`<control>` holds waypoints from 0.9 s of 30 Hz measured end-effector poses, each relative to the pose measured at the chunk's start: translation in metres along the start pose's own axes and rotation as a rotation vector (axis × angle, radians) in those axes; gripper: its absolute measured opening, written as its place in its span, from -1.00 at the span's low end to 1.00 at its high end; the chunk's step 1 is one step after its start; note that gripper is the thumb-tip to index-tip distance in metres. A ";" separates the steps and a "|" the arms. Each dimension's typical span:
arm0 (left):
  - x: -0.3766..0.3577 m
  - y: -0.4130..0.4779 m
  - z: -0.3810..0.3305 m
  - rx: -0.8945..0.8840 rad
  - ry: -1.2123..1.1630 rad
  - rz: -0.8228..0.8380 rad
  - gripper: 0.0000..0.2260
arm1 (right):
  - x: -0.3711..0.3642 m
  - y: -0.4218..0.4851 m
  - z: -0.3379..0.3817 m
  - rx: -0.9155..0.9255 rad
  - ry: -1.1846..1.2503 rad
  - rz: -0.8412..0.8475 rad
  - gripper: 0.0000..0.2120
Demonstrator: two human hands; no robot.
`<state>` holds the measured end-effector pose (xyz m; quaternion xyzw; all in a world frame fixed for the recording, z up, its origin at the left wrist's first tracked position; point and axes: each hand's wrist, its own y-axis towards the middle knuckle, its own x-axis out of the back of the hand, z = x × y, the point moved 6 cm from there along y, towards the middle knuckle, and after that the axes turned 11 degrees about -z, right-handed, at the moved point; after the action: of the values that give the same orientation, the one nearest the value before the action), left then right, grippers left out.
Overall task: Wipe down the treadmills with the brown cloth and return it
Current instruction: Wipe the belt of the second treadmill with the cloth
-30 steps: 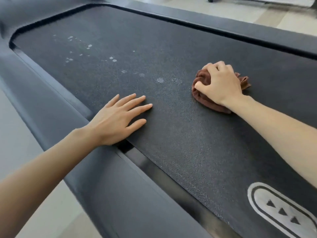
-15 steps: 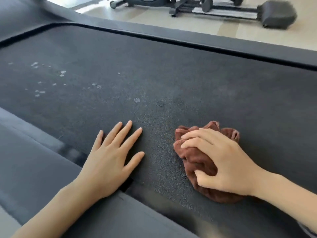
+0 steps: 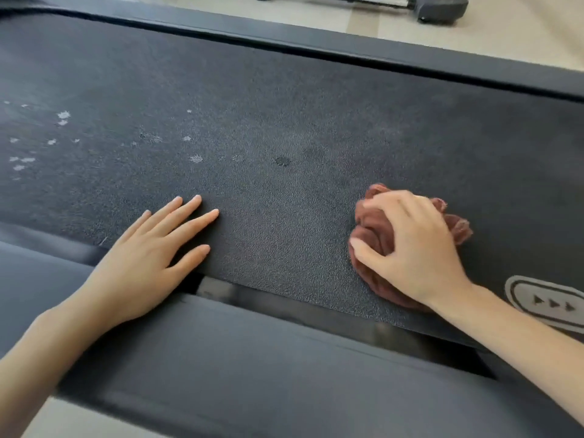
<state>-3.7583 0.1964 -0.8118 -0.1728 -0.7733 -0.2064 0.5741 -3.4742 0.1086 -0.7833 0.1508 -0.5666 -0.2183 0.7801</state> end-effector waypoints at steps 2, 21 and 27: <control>-0.001 -0.001 -0.001 0.006 -0.014 -0.019 -0.53 | -0.019 0.018 0.023 -0.003 -0.029 -0.023 -0.61; 0.002 -0.026 -0.004 -0.016 0.041 -0.046 -0.52 | 0.029 -0.049 -0.005 -0.118 -0.061 0.012 -0.71; 0.000 -0.025 -0.003 -0.007 0.039 -0.065 -0.51 | -0.026 0.007 0.053 0.050 -0.010 0.024 -0.70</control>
<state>-3.7689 0.1733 -0.8146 -0.1455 -0.7664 -0.2309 0.5815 -3.5299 0.1284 -0.7845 0.1625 -0.5773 -0.1956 0.7759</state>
